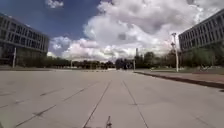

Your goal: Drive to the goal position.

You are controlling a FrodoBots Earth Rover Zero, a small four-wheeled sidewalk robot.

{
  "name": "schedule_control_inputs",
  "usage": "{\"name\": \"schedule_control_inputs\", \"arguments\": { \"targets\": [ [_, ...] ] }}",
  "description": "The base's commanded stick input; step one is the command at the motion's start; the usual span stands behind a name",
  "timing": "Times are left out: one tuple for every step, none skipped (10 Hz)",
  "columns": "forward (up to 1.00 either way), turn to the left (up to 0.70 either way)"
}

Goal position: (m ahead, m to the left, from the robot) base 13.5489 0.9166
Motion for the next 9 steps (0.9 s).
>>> {"name": "schedule_control_inputs", "arguments": {
  "targets": [
    [1.00,0.00],
    [1.00,0.00],
    [1.00,0.00],
    [1.00,0.00],
    [1.00,0.00],
    [1.00,0.00],
    [1.00,0.00],
    [1.00,0.00],
    [1.00,0.00]
  ]
}}
